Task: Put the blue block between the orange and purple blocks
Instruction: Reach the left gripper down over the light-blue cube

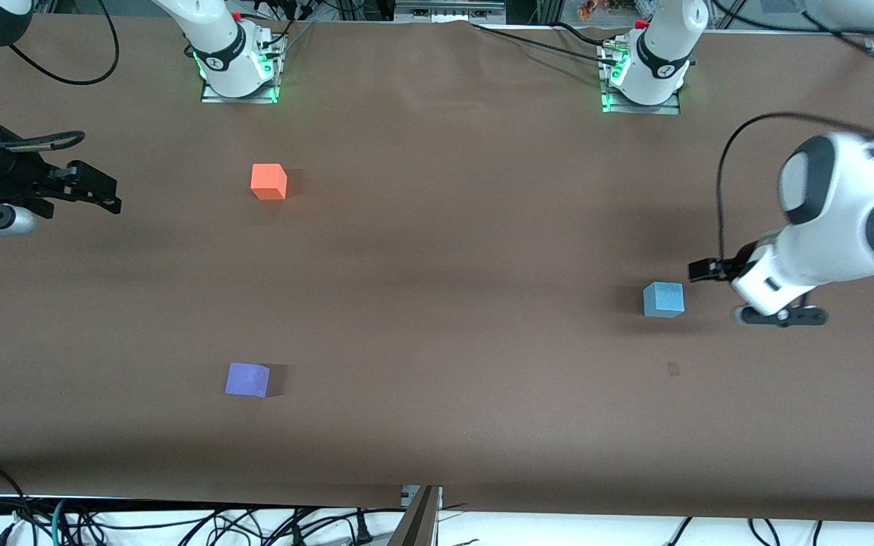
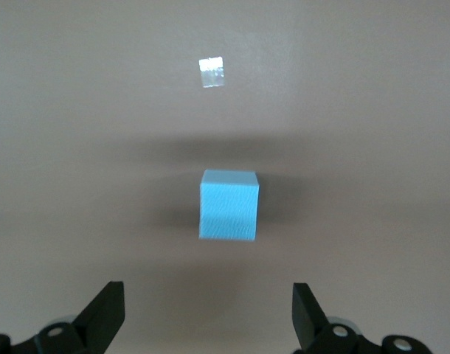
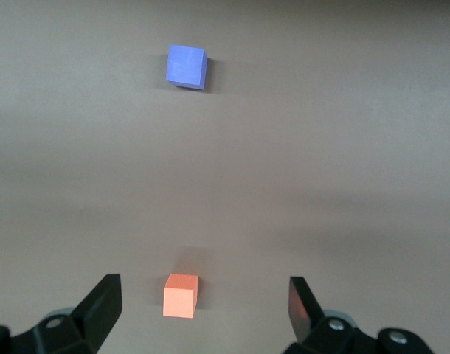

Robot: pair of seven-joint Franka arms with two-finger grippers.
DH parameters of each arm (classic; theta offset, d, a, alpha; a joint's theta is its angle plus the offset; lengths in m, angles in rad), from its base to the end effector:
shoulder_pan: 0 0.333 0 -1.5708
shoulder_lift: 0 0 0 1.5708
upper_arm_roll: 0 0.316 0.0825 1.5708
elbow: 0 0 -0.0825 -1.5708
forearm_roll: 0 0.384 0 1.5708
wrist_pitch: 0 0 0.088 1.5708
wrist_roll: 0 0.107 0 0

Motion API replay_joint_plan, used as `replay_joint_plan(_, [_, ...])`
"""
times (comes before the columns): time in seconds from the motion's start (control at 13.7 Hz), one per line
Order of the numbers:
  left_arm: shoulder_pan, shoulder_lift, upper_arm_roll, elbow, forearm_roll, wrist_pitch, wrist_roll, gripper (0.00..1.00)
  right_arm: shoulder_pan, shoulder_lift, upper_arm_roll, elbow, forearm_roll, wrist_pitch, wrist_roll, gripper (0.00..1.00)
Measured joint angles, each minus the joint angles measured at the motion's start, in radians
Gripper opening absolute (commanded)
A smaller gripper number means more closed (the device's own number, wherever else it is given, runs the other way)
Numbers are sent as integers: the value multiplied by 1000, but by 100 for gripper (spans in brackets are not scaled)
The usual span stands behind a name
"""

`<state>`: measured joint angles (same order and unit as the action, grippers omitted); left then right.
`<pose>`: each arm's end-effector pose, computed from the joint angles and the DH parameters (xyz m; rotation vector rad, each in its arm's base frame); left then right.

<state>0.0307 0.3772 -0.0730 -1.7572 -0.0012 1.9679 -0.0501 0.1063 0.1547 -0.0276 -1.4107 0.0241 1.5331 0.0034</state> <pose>0.6304 -0.0233 0.3415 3.1101 0.0175 -0.2598 0.5961 0.0510 0.6074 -3.1204 -0.1188 0.0516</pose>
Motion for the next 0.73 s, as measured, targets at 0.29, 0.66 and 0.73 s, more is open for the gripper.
replay_joint_plan(0.29, [6,167,0,-21,-5,176,0,100,0,0,0,0,0,4,1,100])
replay_joint_plan(0.66, [2,195,-7,-16,-10,196,0,100,0,0,0,0,0,5,1,100])
replay_joint_plan(0.73, [1,199,-7,-16,-10,198,0,100,0,0,0,0,0,5,1,100])
